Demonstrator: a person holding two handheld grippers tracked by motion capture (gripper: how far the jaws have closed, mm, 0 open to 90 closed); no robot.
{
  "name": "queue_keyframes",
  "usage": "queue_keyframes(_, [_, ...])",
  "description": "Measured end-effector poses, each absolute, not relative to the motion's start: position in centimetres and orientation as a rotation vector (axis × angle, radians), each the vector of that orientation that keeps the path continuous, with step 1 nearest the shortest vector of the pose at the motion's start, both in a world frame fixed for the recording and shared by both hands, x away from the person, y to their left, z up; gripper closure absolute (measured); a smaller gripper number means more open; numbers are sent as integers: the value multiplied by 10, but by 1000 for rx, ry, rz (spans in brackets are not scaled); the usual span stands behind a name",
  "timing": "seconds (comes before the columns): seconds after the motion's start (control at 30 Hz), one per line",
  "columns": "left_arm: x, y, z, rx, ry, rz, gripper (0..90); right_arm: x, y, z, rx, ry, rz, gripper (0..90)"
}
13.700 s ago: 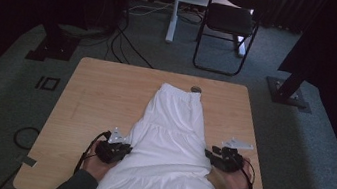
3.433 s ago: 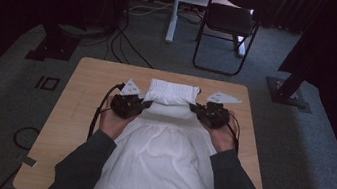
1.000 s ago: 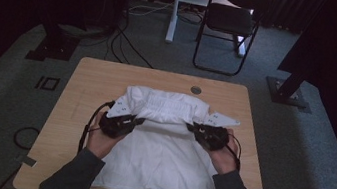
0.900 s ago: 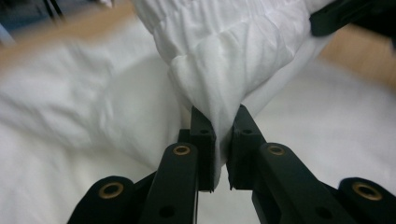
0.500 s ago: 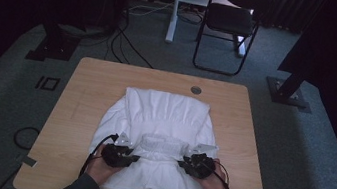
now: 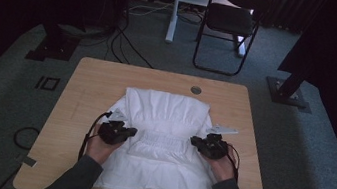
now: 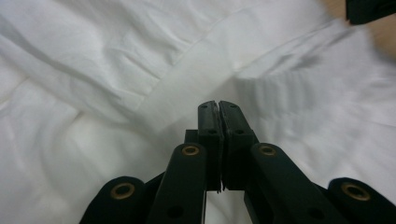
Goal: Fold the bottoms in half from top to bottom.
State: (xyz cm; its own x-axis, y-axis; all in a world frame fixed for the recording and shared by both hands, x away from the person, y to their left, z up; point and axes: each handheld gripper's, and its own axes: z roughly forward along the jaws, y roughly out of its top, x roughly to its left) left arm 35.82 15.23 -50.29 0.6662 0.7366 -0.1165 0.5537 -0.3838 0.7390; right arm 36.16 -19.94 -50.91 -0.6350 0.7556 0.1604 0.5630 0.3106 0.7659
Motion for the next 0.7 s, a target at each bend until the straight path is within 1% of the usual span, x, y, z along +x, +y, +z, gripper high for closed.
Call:
queue_keyframes(0.1, [374,138,-518,2139,1013,269,860,380,-190,-519,1228,2356,1153,811])
queue_keyframes(0.23, [374,128,-532,2169,980,234,831,389,-181,-529,1233,2405,1127,809])
queue_keyframes(0.4, [354,129,-533,2161,919,228,805,372,-185,-525,1194,2438,1224,778])
queue_keyframes(0.5, [335,131,-534,2150,858,204,787,357,-191,-521,1156,2456,1280,757])
queue_keyframes(0.57, [322,131,-538,2174,807,181,778,347,-195,-519,1111,2476,1304,736])
queue_keyframes(0.7, [308,132,-544,2184,783,153,765,334,-201,-512,1084,2437,1317,711])
